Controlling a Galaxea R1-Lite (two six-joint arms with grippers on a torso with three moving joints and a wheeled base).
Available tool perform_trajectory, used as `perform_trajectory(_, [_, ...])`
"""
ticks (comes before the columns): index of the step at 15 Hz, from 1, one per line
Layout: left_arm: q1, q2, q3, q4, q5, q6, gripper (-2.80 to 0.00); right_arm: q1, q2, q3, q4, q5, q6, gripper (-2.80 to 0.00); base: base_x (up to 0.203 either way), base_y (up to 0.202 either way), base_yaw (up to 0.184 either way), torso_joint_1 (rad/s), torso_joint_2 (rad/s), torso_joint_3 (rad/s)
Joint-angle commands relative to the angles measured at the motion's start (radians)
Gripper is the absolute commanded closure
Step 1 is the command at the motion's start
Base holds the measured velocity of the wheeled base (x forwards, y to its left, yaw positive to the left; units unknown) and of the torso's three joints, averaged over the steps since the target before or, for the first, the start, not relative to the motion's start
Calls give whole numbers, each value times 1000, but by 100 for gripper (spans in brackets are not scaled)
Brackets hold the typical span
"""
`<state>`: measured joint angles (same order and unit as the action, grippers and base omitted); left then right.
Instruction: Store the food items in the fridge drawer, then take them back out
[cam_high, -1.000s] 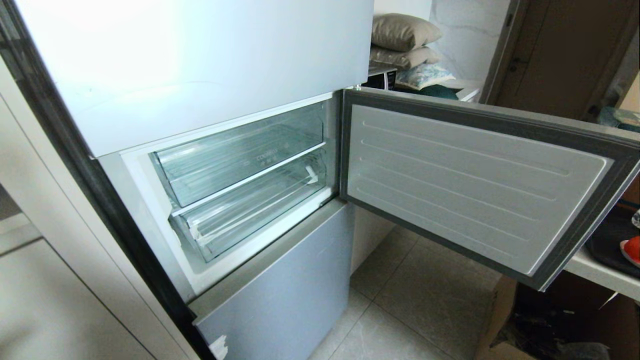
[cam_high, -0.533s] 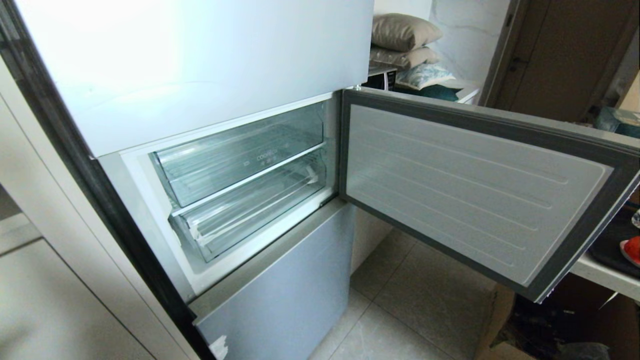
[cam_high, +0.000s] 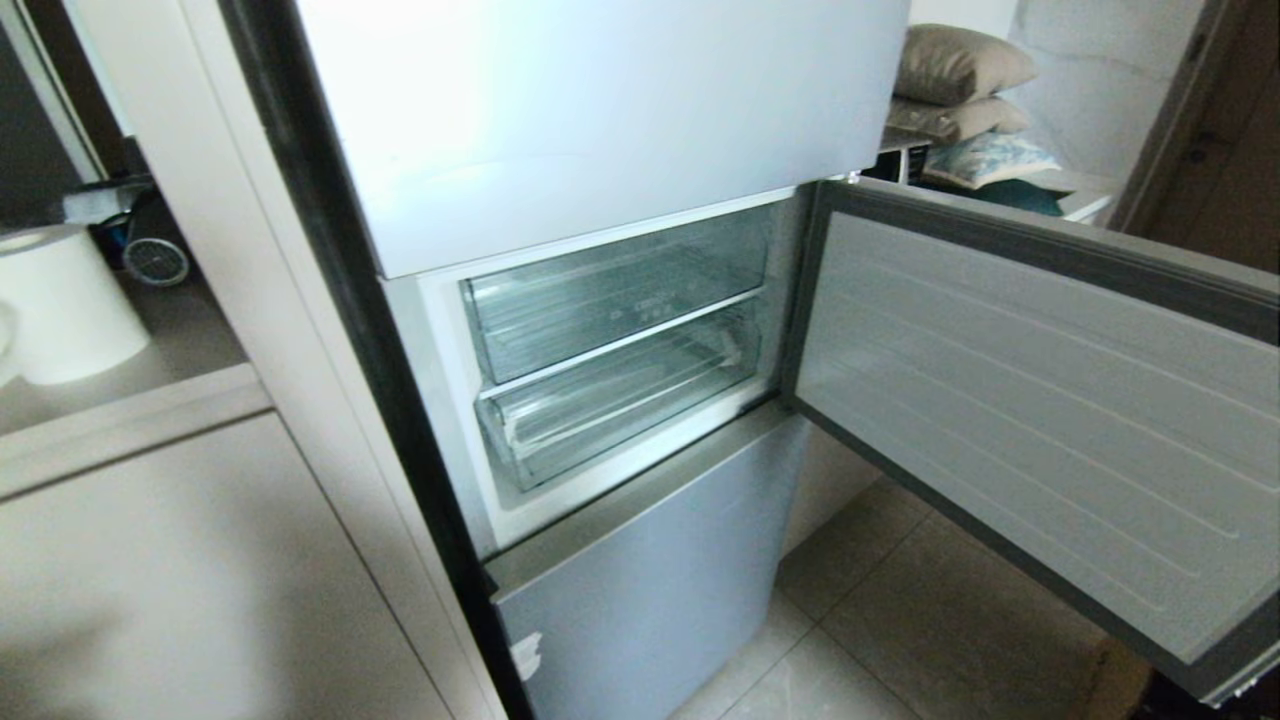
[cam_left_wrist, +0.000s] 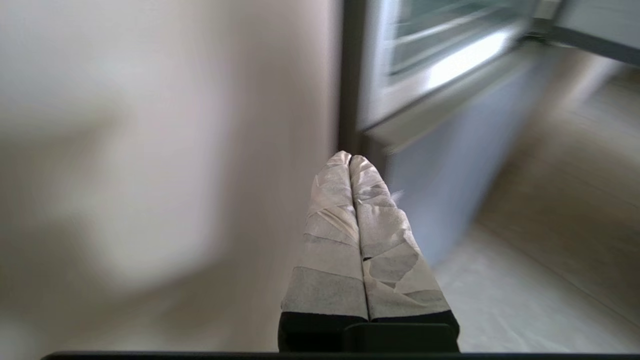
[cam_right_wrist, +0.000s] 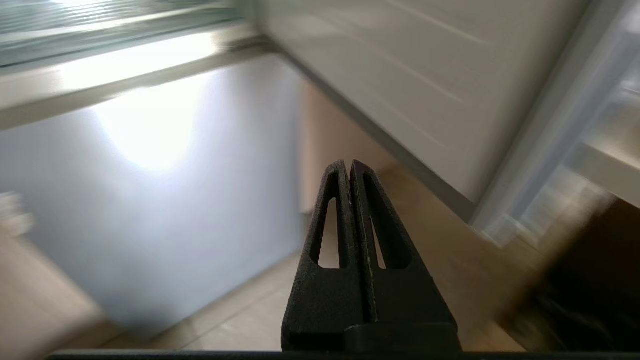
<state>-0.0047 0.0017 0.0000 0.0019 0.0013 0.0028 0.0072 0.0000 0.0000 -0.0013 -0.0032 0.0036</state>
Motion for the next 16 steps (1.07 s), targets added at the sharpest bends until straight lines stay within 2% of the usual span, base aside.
perform_trajectory(1, [0,1,0,0,0,0,0,0,2,0,0,0,-1,0,0,-11,175,0,7,2])
perform_trajectory(16, [0,1,0,0,0,0,0,0,2,0,0,0,-1,0,2,-7,173,2,1,2])
